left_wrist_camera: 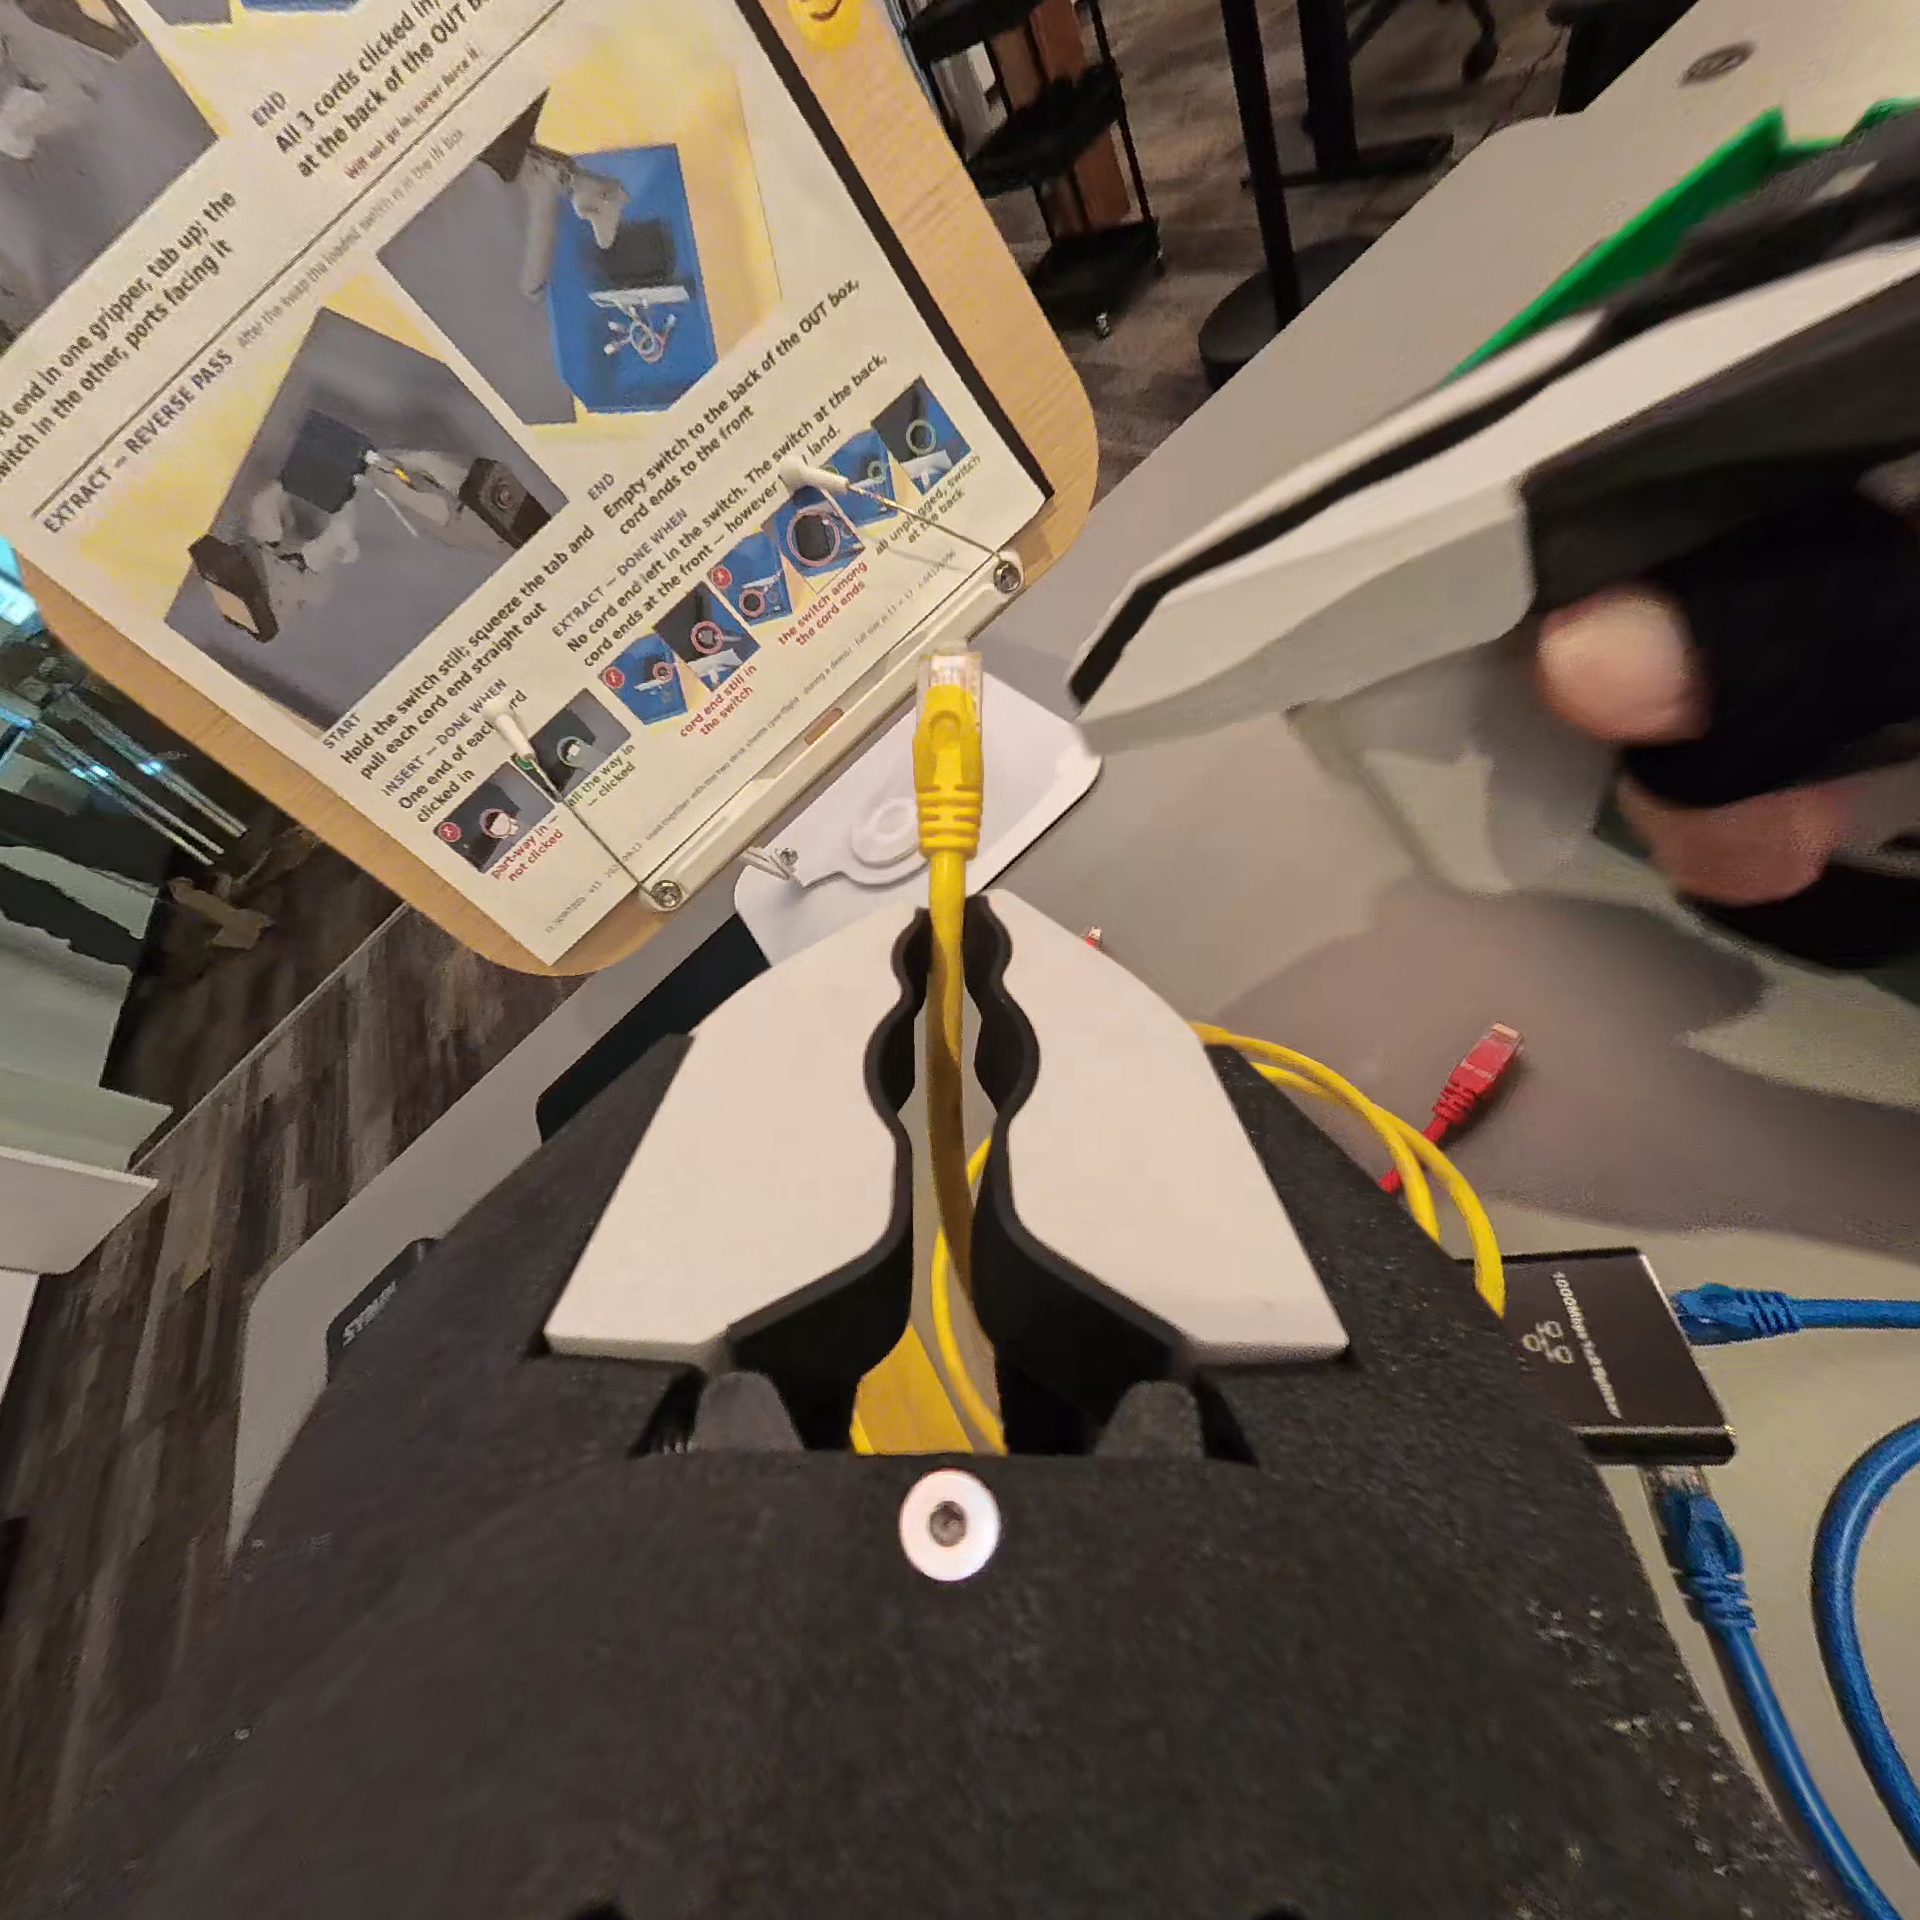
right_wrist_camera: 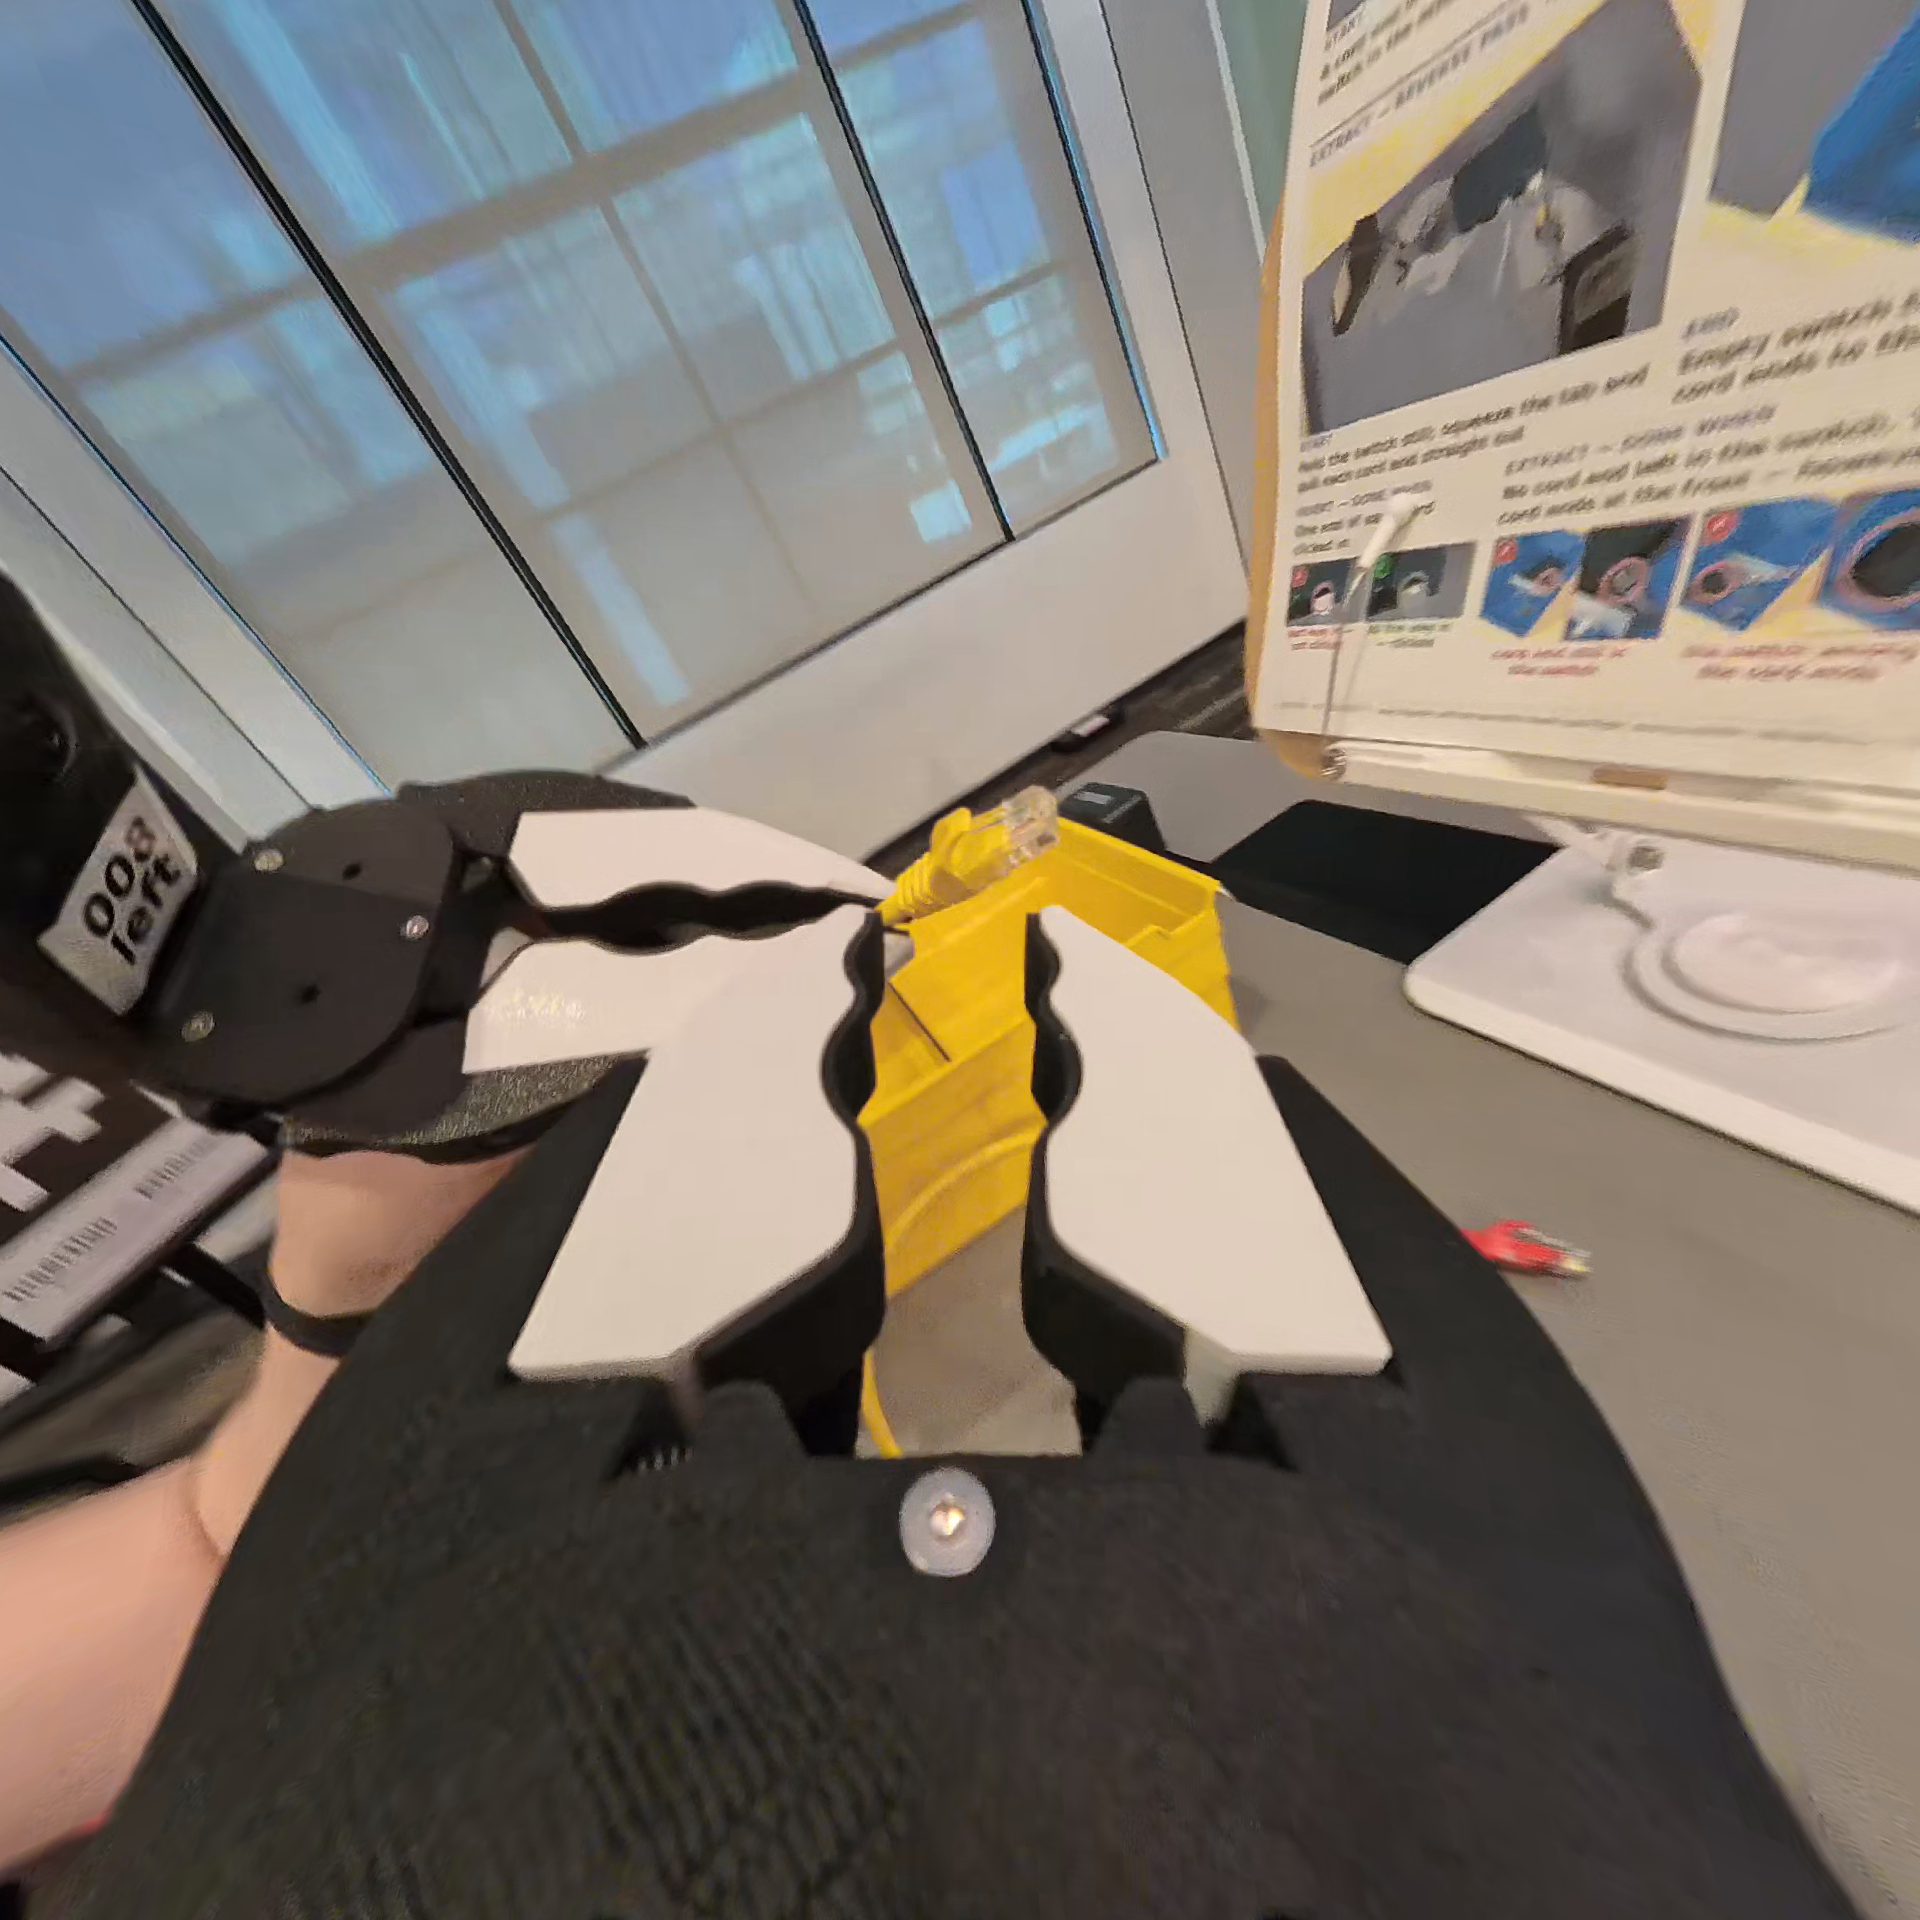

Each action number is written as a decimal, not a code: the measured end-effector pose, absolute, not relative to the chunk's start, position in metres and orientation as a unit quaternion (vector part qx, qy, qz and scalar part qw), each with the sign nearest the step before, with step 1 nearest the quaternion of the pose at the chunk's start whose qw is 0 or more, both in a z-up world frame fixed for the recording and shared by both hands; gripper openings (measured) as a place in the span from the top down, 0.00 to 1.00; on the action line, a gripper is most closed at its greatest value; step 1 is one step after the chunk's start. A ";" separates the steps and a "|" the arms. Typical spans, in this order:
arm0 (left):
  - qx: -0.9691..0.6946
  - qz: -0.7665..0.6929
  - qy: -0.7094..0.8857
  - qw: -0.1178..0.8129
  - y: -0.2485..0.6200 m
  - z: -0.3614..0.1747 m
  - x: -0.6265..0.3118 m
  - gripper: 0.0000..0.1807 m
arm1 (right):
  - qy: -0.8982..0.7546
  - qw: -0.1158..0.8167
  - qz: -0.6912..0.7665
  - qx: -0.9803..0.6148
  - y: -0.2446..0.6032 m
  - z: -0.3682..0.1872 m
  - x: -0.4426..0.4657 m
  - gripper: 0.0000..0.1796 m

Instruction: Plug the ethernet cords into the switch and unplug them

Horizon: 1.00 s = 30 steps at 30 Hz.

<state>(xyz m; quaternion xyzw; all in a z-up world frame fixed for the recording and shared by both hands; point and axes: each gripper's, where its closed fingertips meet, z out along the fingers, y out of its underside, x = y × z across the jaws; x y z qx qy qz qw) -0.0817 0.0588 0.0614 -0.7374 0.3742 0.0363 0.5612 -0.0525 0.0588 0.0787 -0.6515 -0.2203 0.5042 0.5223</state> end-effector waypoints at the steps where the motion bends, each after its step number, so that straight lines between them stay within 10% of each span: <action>1: -0.737 0.030 0.376 0.561 0.058 0.061 -0.081 0.97 | -0.205 0.517 0.524 -0.645 0.060 0.077 -0.057 0.85; 20: -0.716 -0.010 0.411 0.564 0.051 0.055 -0.062 0.97 | -0.113 0.438 0.690 -0.565 0.061 0.073 -0.068 0.93; 30: -0.639 -0.236 0.429 0.593 0.002 0.115 -0.076 0.81 | -0.407 0.319 0.680 -0.520 -0.026 0.089 -0.071 0.93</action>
